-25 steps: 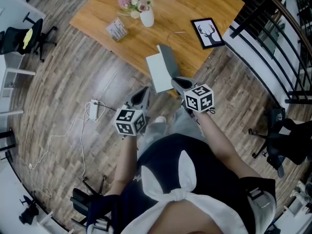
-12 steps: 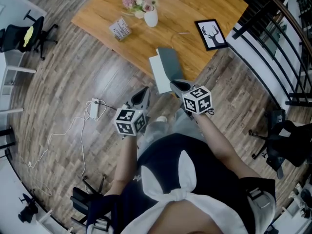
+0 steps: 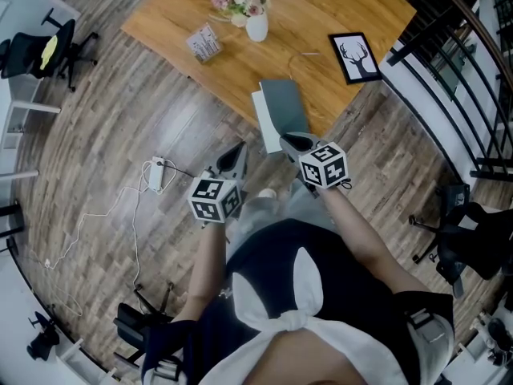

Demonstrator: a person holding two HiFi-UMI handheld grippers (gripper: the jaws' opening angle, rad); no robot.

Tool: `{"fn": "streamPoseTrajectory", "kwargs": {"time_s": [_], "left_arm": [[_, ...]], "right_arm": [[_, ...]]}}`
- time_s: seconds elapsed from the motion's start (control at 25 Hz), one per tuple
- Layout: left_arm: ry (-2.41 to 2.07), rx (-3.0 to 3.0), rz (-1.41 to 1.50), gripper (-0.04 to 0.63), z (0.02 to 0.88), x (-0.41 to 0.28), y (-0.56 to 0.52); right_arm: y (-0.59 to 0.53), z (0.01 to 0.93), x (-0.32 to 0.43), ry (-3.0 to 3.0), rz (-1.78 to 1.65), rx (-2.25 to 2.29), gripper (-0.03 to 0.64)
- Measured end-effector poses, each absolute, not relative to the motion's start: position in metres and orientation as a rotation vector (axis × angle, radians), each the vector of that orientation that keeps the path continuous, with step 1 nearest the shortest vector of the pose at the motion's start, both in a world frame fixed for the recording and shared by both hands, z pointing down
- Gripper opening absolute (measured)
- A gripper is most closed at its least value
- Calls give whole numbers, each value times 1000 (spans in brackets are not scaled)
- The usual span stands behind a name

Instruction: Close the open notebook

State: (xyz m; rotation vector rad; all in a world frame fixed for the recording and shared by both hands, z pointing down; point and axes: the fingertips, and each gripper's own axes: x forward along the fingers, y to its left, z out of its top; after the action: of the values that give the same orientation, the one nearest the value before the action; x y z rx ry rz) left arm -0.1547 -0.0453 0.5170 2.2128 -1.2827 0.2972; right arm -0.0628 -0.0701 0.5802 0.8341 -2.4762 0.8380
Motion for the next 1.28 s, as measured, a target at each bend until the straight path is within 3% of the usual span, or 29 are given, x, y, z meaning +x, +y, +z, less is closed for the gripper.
{"fn": "streamPoseTrajectory", "kwargs": {"time_s": [1.28], "left_arm": [[-1316,2165,292,18,527,-173,-39]], "right_arm": [[-67,632,-96,-2361,838,767,49]]}}
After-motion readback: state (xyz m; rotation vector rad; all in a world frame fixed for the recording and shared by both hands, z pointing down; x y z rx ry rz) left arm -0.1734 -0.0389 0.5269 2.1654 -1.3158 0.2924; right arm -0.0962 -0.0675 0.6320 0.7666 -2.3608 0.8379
